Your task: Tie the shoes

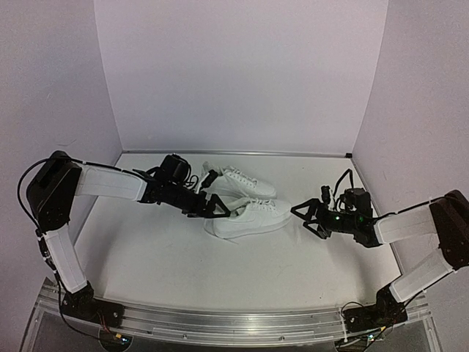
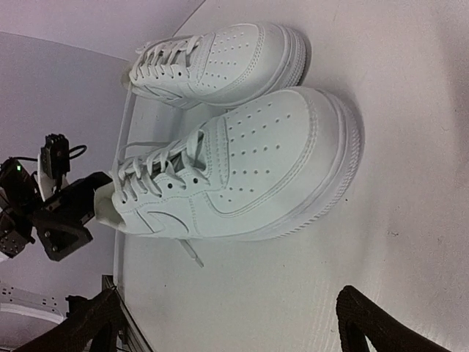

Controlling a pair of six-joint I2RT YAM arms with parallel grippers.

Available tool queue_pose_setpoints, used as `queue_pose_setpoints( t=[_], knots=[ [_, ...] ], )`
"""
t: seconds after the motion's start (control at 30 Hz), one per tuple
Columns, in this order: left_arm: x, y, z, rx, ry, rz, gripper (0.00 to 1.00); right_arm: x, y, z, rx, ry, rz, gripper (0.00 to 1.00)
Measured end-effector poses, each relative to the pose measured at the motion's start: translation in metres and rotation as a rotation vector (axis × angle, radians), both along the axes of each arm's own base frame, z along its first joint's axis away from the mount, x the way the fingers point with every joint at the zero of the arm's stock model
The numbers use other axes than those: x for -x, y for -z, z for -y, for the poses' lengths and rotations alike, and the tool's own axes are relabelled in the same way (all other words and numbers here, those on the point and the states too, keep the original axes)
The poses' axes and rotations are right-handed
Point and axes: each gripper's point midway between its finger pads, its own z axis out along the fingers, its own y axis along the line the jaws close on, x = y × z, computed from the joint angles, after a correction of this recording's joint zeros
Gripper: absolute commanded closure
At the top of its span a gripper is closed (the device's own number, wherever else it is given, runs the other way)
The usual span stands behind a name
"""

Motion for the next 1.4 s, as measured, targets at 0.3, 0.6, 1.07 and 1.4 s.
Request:
queue_pose_setpoints(
  t=[0.3, 0.6, 1.07, 1.4],
  knots=[
    [0.116, 0.004, 0.061, 0.017, 0.284, -0.003, 0.06, -0.005, -0.007, -0.004, -0.008, -0.007, 0.008, 0.02],
    [0.149, -0.018, 0.075, 0.040, 0.364, 0.055, 0.06, -0.016, -0.035, -0.007, 0.068, -0.021, 0.064, 0.02],
    [0.044, -0.092, -0.014, 0.061, -0.101, 0.239, 0.01, -0.003, -0.027, -0.123, 0.371, -0.034, 0.057, 0.02],
    [0.038, -0.088, -0.022, 0.030, -0.173, 0.222, 0.01, -0.014, 0.009, -0.121, 0.614, 0.141, 0.002, 0.12]
  ],
)
